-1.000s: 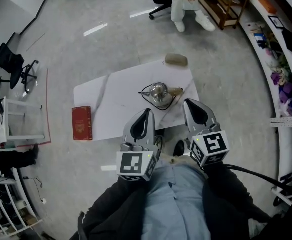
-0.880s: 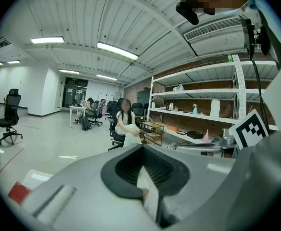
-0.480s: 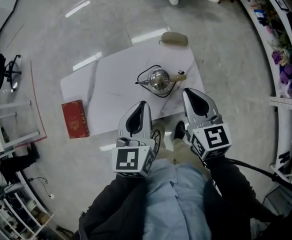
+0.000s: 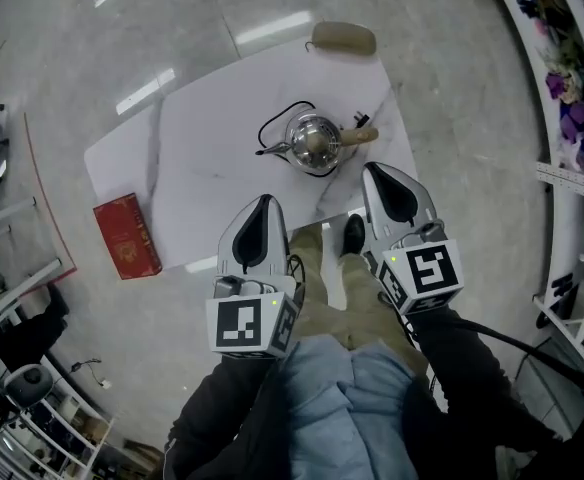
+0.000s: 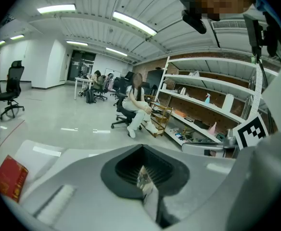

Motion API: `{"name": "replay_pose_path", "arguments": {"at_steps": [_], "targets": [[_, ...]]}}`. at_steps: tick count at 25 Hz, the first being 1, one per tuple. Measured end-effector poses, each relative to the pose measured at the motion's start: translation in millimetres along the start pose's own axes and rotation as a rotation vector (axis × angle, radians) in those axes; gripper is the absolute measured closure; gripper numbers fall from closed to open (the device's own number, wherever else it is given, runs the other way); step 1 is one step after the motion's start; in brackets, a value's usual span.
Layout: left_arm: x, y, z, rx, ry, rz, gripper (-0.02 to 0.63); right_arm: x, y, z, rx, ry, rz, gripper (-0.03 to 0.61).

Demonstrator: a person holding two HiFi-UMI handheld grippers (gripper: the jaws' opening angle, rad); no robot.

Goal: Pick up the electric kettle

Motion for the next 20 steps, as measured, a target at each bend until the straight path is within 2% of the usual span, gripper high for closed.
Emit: {"name": "replay_pose_path", "arguments": {"at_steps": [9,17,20], "targets": [[45,18,39,0.000,0.044,-0.047,0.612,41,-25,33,0.083,0.021,0.010,0.551],[98,41,69,-0.024,0.094,-0.046,0.612,87,-60,56,0.150,0.066,0.030,0.551],[112,46,78,-0.038,0.097,-0.046,0.612,99,-72,62,0.175,0.072,0.008,0.551]]}}
Point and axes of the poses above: the fingertips, and each gripper's own axes: z forward along the fingers, y to its left, x out of its underside, the point moved 8 cm from there along -z, backward along the fingers, and after that the axes turned 15 degrees about z, right-handed, at the moved point
